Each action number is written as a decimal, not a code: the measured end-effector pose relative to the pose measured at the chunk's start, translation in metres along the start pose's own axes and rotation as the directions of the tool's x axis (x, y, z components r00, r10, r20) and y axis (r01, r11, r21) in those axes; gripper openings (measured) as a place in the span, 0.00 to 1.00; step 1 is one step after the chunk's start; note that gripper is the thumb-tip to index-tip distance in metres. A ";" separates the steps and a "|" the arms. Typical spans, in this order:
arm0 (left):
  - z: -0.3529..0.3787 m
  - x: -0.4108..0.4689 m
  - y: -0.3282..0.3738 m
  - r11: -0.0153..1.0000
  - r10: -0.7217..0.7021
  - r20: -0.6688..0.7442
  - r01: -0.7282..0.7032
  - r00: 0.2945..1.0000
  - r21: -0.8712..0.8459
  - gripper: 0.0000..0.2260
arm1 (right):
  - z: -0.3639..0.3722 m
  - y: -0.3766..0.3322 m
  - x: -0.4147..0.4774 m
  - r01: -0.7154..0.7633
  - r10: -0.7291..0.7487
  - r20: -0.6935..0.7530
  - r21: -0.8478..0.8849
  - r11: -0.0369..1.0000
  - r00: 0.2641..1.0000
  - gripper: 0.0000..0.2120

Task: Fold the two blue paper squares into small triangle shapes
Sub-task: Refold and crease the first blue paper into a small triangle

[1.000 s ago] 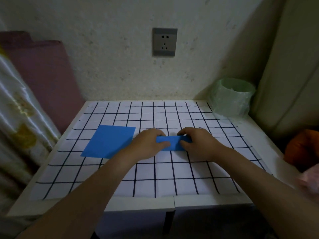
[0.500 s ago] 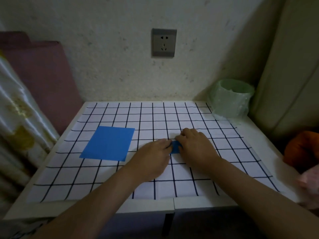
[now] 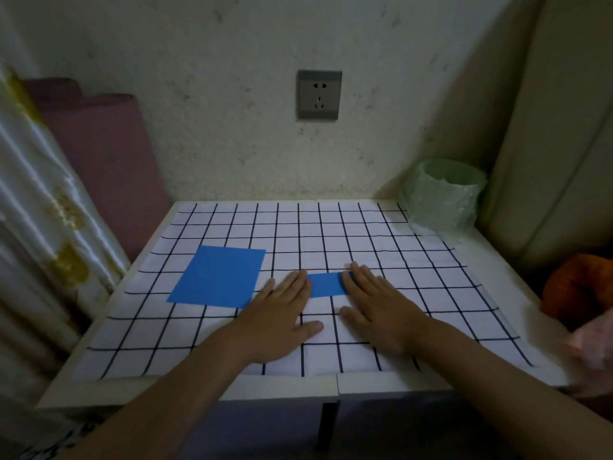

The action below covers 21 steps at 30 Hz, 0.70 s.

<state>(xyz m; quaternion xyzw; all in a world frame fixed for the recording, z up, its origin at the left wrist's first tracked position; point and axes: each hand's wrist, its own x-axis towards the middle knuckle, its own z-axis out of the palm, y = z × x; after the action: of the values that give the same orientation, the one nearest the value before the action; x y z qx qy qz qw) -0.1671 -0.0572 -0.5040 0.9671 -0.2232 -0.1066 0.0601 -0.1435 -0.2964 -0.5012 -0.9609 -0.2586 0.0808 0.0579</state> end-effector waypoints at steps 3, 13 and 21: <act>-0.002 -0.008 -0.003 0.995 -0.068 0.012 0.067 0.998 0.072 0.35 | -0.002 0.003 0.000 0.016 -0.016 -0.019 0.016 1.000 1.000 0.32; -0.017 0.021 0.024 0.994 0.040 -0.444 -0.082 0.895 -0.075 0.22 | -0.007 -0.004 0.005 0.041 -0.047 -0.198 -0.034 0.999 0.979 0.23; -0.015 0.040 0.019 0.968 0.126 -0.446 -0.208 0.886 -0.140 0.13 | -0.022 0.010 0.012 0.082 -0.075 -0.236 0.021 0.996 0.969 0.25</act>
<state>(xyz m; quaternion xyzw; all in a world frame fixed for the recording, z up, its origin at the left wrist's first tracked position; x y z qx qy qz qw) -0.1363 -0.0907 -0.4931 0.9338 -0.2762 0.0968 0.2061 -0.1245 -0.3009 -0.4830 -0.9517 -0.2864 -0.0320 0.1061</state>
